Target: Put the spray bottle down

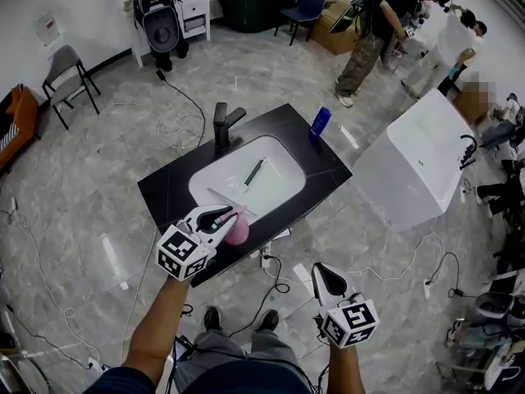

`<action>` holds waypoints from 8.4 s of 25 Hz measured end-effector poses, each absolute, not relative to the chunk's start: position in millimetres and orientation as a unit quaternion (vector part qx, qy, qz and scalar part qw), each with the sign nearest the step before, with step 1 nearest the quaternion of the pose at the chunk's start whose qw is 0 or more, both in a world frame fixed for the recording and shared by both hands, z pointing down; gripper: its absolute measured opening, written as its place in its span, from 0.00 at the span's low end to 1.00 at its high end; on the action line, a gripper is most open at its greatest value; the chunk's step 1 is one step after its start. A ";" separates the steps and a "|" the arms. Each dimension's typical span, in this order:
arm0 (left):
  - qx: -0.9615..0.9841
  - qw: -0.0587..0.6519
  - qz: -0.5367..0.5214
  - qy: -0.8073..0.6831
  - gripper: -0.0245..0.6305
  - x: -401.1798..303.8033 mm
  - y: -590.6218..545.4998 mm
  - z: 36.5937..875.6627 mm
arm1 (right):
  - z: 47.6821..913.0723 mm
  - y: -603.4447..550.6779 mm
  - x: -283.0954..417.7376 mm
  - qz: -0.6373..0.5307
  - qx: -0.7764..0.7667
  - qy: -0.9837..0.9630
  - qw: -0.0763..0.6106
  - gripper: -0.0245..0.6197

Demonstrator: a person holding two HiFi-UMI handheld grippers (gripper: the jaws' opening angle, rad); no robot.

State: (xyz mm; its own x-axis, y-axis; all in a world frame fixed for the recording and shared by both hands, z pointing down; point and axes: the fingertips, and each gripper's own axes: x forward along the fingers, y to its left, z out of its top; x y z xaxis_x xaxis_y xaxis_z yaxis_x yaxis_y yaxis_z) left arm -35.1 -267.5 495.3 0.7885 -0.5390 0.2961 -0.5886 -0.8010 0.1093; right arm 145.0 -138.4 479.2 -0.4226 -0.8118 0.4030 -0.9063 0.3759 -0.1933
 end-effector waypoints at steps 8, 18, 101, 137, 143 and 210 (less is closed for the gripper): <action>0.938 0.110 0.135 -0.300 0.14 -28.6 -281.6 528.5 | 506.5 -150.0 144.0 0.212 0.517 -0.819 0.126 0.05; 0.935 0.124 0.136 -0.304 0.14 -24.2 -293.9 559.9 | 530.9 -156.1 138.3 0.226 0.510 -0.820 0.132 0.05; 0.937 0.111 0.190 -0.271 0.22 12.3 -293.2 605.0 | 551.1 -161.1 149.4 0.252 0.512 -0.811 0.129 0.05; 0.932 0.143 0.190 -0.273 0.14 10.4 -296.0 609.3 | 552.3 -166.3 149.7 0.254 0.507 -0.813 0.129 0.05; 0.933 0.155 0.183 -0.268 0.14 11.9 -292.9 609.0 | 555.1 -164.6 149.6 0.256 0.506 -0.813 0.130 0.05; 0.911 -0.006 0.099 -0.399 0.22 -114.7 -139.7 360.6 | 362.0 -108.3 127.7 0.082 0.457 -0.880 0.094 0.05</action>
State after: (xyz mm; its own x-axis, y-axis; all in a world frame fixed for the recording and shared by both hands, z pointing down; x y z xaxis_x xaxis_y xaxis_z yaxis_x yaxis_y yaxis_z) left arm -114.7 -139.7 360.6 0.6615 -0.7289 0.1761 -0.7264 -0.6812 -0.0911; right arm 127.7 -108.3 362.0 -0.5638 -0.7902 0.2402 -0.8210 0.5680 -0.0580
